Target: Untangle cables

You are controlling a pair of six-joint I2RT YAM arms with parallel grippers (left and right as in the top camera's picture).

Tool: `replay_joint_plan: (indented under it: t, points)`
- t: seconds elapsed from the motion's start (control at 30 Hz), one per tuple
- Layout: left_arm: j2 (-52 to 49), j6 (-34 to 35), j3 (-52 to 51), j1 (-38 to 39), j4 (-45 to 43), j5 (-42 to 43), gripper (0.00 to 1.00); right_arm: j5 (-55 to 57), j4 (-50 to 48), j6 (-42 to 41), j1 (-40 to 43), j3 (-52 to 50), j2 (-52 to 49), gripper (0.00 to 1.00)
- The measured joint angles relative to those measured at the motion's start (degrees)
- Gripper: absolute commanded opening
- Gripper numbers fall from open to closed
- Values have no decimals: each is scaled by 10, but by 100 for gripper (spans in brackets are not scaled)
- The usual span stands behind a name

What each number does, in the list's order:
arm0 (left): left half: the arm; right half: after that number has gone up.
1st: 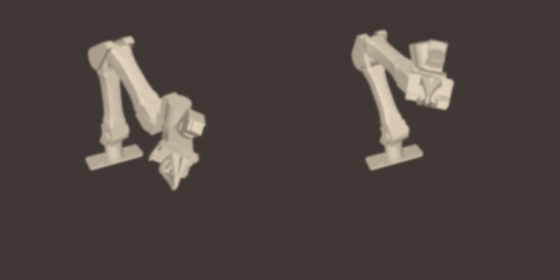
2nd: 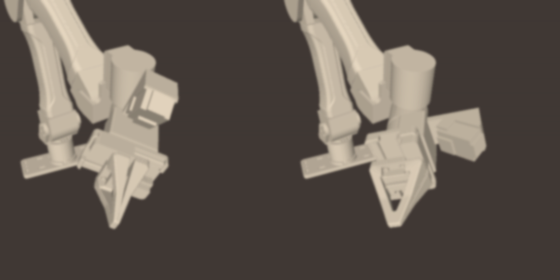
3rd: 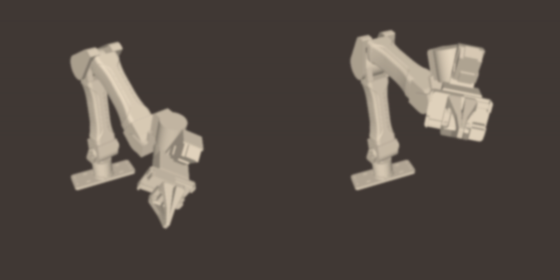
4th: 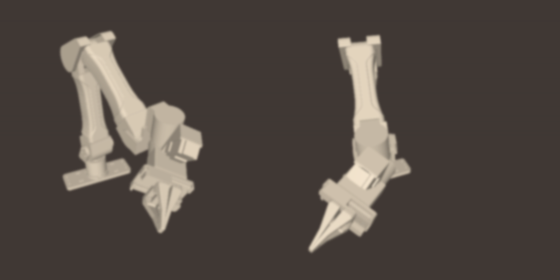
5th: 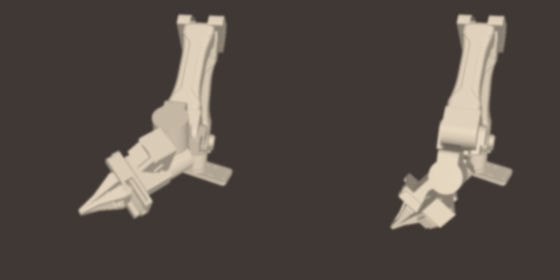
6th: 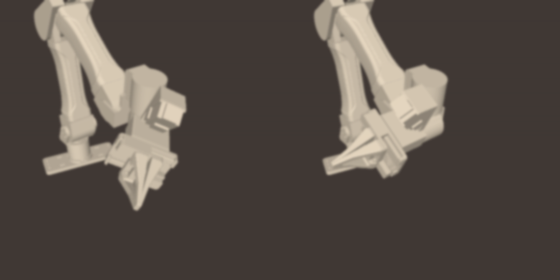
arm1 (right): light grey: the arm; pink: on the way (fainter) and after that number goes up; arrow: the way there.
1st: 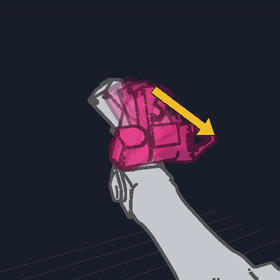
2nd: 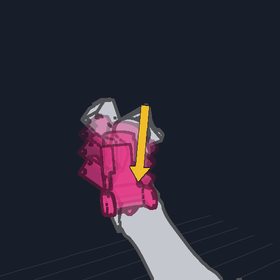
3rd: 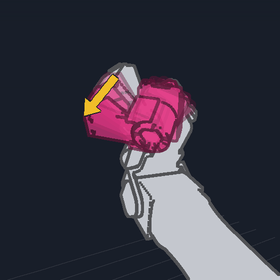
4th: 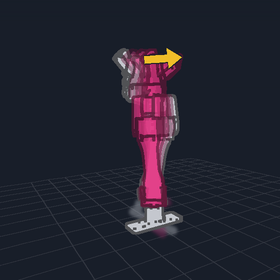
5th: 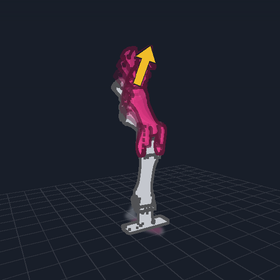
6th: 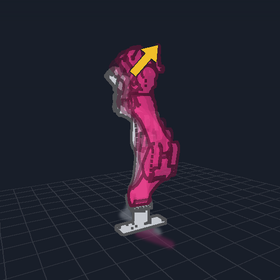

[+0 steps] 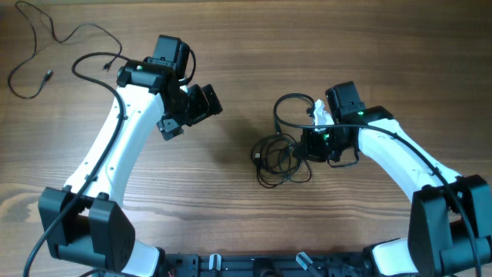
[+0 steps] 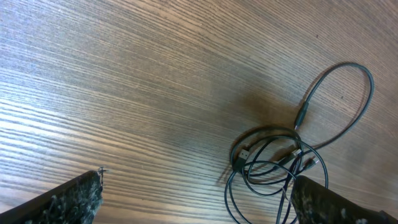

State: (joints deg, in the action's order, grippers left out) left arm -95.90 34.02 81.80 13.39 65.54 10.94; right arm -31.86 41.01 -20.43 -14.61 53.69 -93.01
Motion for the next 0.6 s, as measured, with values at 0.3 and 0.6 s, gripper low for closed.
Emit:
replay_joint_plan:
  t: [0.3, 0.6]
  points:
    - [0, 2, 0, 40, 2, 58, 100, -284, -23, 12, -10, 103, 56, 4]
    - [0, 6, 0, 55, -10, 81, 100, -225, -69, -86, -45, 305, 315, 4]
